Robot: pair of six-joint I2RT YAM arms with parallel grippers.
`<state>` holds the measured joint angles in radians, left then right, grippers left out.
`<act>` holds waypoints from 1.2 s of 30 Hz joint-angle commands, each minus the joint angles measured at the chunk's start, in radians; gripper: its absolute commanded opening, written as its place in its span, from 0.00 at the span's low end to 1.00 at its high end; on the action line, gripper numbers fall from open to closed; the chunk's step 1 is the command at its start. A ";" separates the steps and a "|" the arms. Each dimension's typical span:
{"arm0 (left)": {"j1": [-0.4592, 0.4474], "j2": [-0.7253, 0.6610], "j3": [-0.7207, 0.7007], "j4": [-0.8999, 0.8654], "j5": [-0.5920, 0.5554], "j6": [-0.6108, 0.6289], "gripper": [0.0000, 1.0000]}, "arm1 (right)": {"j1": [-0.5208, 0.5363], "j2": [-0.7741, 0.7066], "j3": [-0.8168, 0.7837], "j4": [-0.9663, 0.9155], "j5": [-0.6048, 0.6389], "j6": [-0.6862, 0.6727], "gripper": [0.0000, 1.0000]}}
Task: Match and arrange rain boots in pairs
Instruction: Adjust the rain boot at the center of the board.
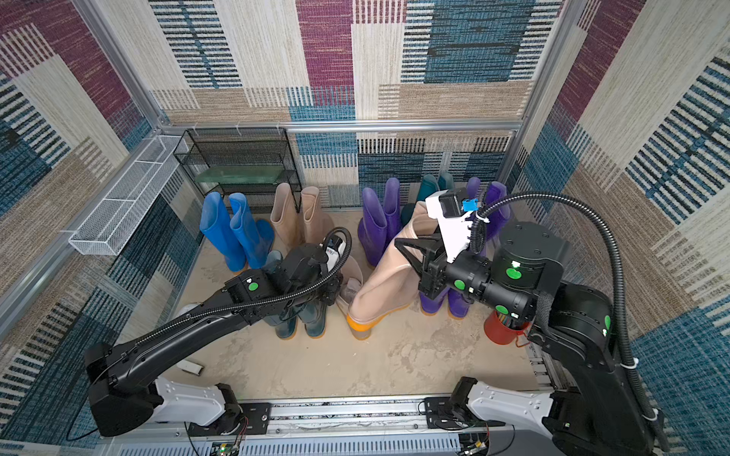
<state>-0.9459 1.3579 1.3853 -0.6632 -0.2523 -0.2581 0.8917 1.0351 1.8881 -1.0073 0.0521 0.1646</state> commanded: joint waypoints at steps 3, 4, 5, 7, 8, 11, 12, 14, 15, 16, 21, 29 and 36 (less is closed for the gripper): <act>0.013 -0.016 0.008 -0.046 0.027 0.200 0.00 | 0.000 0.022 -0.011 0.098 0.024 -0.037 0.00; 0.016 -0.014 0.012 -0.057 0.052 0.227 0.00 | -0.001 0.023 -0.039 0.107 0.007 -0.040 0.00; 0.018 -0.016 0.010 -0.066 0.063 0.244 0.00 | 0.000 0.025 -0.061 0.110 -0.005 -0.042 0.00; 0.027 -0.024 -0.005 -0.062 0.089 0.268 0.00 | -0.002 0.028 -0.097 0.114 -0.022 -0.041 0.00; 0.034 -0.034 -0.025 -0.045 0.114 0.273 0.00 | -0.003 0.027 -0.117 0.119 -0.036 -0.044 0.00; 0.051 -0.048 -0.058 -0.022 0.125 0.273 0.00 | -0.007 0.026 -0.162 0.108 -0.056 -0.059 0.00; 0.054 -0.048 -0.058 -0.025 0.109 0.271 0.00 | -0.009 0.025 -0.177 0.105 -0.058 -0.064 0.00; 0.058 -0.054 -0.050 -0.029 0.088 0.283 0.00 | -0.018 0.027 -0.202 0.095 -0.056 -0.078 0.00; 0.062 -0.053 -0.043 -0.030 0.077 0.290 0.00 | -0.024 0.028 -0.212 0.090 -0.049 -0.087 0.00; 0.068 -0.052 -0.033 -0.030 0.074 0.298 0.00 | -0.034 0.030 -0.226 0.086 -0.046 -0.099 0.00; 0.079 -0.011 0.032 -0.047 0.134 0.297 0.00 | -0.096 0.043 -0.335 0.130 -0.019 -0.110 0.00; 0.079 0.009 0.015 -0.026 0.155 0.271 0.00 | -0.155 0.080 -0.531 0.255 -0.017 -0.120 0.00; 0.079 -0.029 -0.018 0.008 0.147 0.242 0.00 | -0.173 0.085 -0.597 0.327 -0.005 -0.103 0.00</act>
<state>-0.8669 1.3430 1.3731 -0.6842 -0.1169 -0.0204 0.7200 1.1267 1.2984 -0.8608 0.0376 0.0635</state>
